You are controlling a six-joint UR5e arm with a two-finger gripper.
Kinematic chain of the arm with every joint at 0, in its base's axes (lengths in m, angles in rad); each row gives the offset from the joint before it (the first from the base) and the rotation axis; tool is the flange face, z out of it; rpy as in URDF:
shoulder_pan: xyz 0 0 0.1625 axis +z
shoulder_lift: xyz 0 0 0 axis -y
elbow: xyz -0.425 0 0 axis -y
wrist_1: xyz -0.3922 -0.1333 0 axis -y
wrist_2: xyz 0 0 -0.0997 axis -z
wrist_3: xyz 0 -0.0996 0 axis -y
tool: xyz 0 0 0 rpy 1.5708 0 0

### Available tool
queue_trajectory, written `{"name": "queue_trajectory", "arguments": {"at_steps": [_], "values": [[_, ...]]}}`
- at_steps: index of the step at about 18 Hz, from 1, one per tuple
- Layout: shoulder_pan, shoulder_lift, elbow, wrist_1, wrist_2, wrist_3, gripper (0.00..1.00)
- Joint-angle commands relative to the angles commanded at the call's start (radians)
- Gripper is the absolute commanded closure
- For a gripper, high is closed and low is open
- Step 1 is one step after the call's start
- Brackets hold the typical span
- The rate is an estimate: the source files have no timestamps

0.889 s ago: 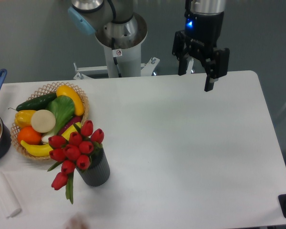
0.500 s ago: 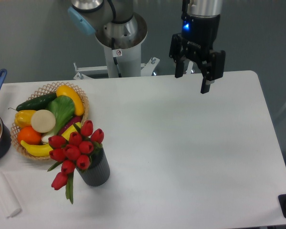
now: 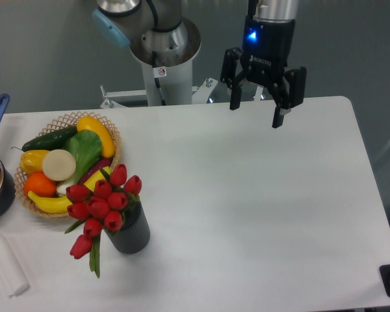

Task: Pick up the flowers from the vase
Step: 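Open the gripper wide above the empty table area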

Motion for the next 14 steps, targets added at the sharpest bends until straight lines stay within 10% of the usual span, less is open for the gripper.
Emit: {"name": "queue_trajectory", "arguments": {"at_steps": [10, 14], "values": [[-0.017, -0.003, -0.019, 0.042, -0.069, -0.225, 0.00], [-0.040, -0.009, -0.048, 0.146, -0.069, -0.234, 0.00]]}}
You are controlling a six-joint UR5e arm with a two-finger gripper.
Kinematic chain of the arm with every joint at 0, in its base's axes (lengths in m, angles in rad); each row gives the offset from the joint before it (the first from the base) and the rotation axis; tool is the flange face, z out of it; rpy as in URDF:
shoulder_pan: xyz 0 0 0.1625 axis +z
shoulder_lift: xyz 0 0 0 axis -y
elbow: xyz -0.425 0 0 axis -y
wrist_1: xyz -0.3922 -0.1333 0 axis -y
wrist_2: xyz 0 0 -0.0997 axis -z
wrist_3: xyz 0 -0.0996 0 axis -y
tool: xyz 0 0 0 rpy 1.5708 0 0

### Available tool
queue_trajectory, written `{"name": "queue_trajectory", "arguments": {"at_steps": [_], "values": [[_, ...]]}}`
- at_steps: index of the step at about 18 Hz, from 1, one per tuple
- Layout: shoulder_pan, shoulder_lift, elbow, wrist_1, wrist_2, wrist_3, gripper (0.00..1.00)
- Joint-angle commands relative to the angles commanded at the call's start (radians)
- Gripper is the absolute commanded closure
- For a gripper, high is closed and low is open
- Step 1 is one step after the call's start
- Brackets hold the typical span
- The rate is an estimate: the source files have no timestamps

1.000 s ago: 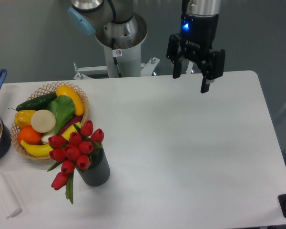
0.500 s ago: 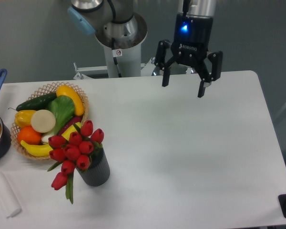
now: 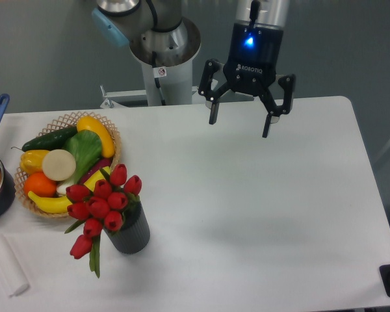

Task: Pick up the flowers from the vase
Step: 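Open the gripper wide above the empty table area, then move the open gripper toward the red tulips in the dark vase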

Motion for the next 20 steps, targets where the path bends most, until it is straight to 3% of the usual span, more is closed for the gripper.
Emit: {"name": "queue_trajectory", "arguments": {"at_steps": [9, 15, 17, 20], "values": [[-0.035, -0.034, -0.014, 0.011, -0.032, -0.054, 0.00], [-0.063, -0.074, -0.015, 0.008, -0.037, 0.072, 0.00], [-0.080, -0.080, -0.017, 0.005, -0.073, 0.064, 0.00], [-0.072, -0.086, -0.023, 0.003, -0.214, 0.049, 0.00]]}}
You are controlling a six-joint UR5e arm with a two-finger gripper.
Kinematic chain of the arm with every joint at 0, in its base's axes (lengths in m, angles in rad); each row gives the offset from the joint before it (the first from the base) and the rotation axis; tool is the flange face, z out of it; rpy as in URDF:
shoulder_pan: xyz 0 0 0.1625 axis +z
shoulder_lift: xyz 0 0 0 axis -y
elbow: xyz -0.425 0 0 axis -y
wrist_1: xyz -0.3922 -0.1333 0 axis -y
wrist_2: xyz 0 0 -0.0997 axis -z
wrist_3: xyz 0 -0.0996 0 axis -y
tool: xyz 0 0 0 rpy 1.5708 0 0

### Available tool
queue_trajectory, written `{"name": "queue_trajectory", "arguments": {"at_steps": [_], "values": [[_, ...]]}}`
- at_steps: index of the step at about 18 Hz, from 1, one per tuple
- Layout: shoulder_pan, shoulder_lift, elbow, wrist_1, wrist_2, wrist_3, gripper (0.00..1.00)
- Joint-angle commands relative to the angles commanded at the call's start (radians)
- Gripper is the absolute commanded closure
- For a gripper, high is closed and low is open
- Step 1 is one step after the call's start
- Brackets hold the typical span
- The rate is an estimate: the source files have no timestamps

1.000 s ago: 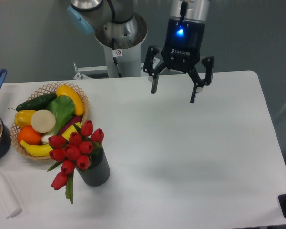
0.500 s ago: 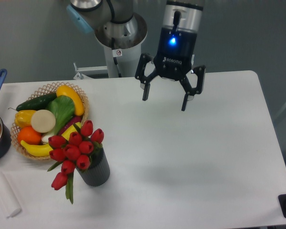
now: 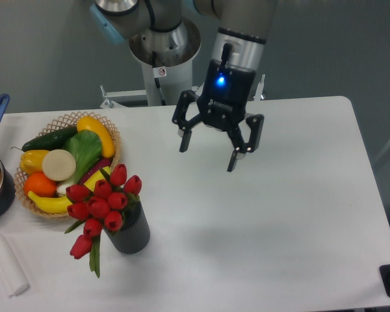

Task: Pick up the flowers from the vase
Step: 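Move the open gripper toward the red tulips in the dark vase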

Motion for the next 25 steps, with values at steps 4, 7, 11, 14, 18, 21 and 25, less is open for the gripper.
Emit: {"name": "queue_trajectory", "arguments": {"at_steps": [4, 7, 11, 14, 18, 21, 25], "values": [[0.000, -0.015, -0.020, 0.005, -0.025, 0.009, 0.00], [0.012, -0.009, -0.038, 0.006, -0.027, 0.011, 0.00], [0.015, 0.040, -0.119, 0.005, -0.024, 0.020, 0.00], [0.014, 0.066, -0.190, 0.006, -0.024, 0.070, 0.00], [0.006, 0.051, -0.193, 0.008, -0.025, 0.081, 0.00], [-0.015, 0.028, -0.199, 0.009, -0.034, 0.081, 0.00], [-0.041, -0.002, -0.201, 0.011, -0.033, 0.121, 0.00]]}}
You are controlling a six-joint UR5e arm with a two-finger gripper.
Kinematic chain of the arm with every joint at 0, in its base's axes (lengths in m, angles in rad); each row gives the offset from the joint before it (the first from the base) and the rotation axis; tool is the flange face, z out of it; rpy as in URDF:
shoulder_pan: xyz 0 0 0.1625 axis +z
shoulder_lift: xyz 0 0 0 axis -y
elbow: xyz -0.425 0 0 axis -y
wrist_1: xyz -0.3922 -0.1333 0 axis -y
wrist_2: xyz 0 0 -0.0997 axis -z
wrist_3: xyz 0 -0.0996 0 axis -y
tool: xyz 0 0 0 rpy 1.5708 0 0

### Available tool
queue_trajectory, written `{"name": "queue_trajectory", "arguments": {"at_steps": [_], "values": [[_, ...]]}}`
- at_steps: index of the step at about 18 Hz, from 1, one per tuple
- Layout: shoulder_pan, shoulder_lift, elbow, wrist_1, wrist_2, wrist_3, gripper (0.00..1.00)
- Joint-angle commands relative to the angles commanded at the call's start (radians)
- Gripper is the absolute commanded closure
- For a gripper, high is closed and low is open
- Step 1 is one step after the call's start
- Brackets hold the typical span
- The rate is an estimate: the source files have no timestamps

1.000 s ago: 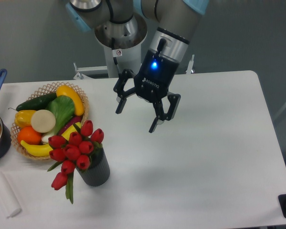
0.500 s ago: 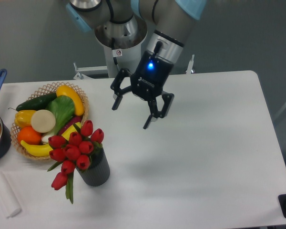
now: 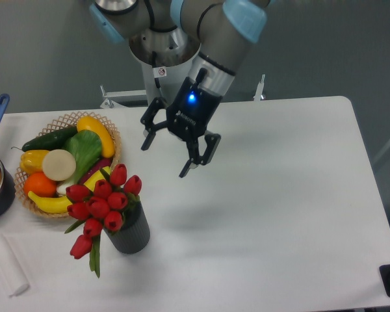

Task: Pick up the flowers from the vase
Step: 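Move the open gripper toward the red tulips in the dark vase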

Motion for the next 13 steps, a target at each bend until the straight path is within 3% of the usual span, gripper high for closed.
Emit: {"name": "queue_trajectory", "arguments": {"at_steps": [10, 13], "values": [[-0.060, -0.058, 0.000, 0.072, 0.003, 0.023, 0.00], [-0.090, -0.109, 0.027, 0.119, 0.005, 0.015, 0.00]]}}
